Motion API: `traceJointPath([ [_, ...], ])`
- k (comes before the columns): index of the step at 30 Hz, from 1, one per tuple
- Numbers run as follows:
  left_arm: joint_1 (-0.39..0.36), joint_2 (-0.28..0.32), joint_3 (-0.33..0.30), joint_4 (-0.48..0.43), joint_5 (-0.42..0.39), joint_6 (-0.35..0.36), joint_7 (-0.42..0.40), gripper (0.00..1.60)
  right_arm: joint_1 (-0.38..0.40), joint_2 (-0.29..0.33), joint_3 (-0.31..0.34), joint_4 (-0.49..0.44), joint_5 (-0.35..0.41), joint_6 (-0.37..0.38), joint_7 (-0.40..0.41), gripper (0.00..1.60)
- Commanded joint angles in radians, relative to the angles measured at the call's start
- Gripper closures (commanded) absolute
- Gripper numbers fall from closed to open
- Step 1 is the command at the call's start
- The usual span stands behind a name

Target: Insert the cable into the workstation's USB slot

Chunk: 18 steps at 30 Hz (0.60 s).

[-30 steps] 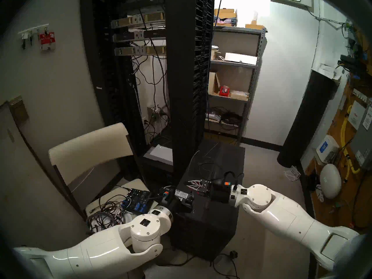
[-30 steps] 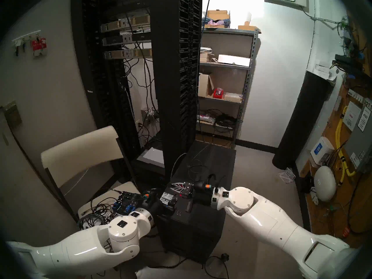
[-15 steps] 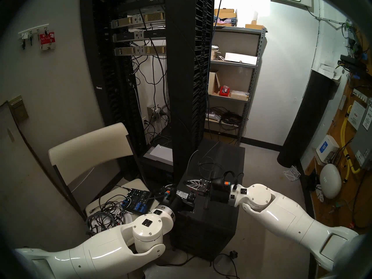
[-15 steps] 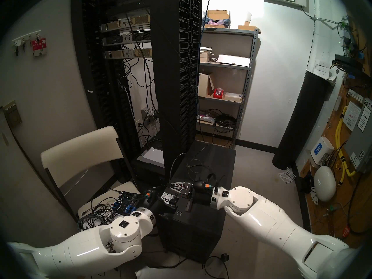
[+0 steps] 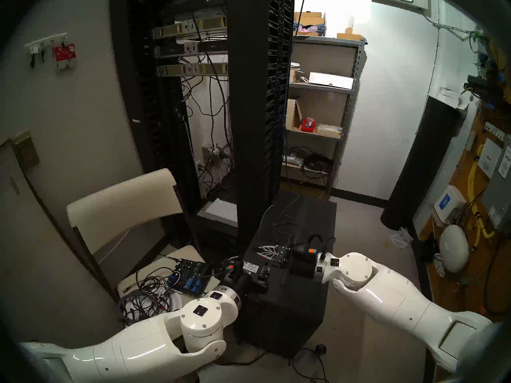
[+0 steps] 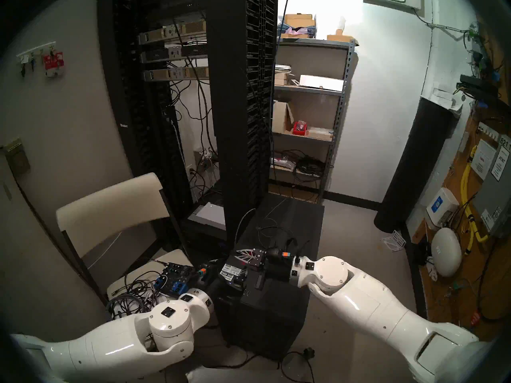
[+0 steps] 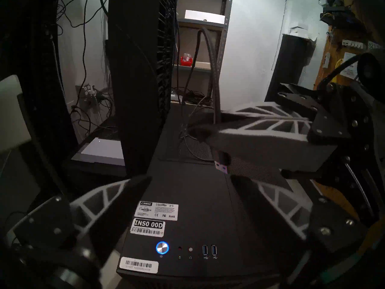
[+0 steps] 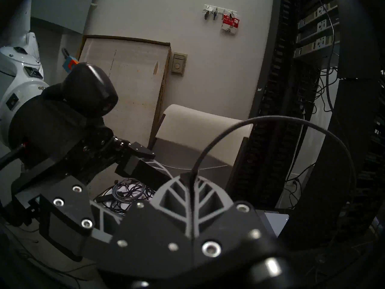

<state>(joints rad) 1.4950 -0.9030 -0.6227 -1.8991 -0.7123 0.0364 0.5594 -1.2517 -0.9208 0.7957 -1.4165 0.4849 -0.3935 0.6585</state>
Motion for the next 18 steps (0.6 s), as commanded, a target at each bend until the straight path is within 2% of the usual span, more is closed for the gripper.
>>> traceJointPath([
  [1, -0.016, -0.014, -0.011, -0.016, 0.005, -0.013, 0.001, 0.44, 0.006, -0.009, 0.001, -0.012, 0.011, -0.003, 0.009, 1.6],
  [2, -0.016, -0.014, -0.011, -0.016, 0.005, -0.013, 0.001, 0.44, 0.006, -0.009, 0.001, -0.012, 0.011, -0.003, 0.009, 1.6],
  [4, -0.018, -0.01, -0.012, -0.019, -0.006, -0.011, -0.009, 0.3, 0.005, -0.01, 0.001, -0.013, 0.01, -0.001, 0.01, 1.6],
  [18, -0.009, -0.003, -0.004, -0.03, -0.009, 0.003, -0.012, 0.18, 0.013, -0.017, 0.009, -0.004, 0.003, 0.003, 0.003, 1.6],
])
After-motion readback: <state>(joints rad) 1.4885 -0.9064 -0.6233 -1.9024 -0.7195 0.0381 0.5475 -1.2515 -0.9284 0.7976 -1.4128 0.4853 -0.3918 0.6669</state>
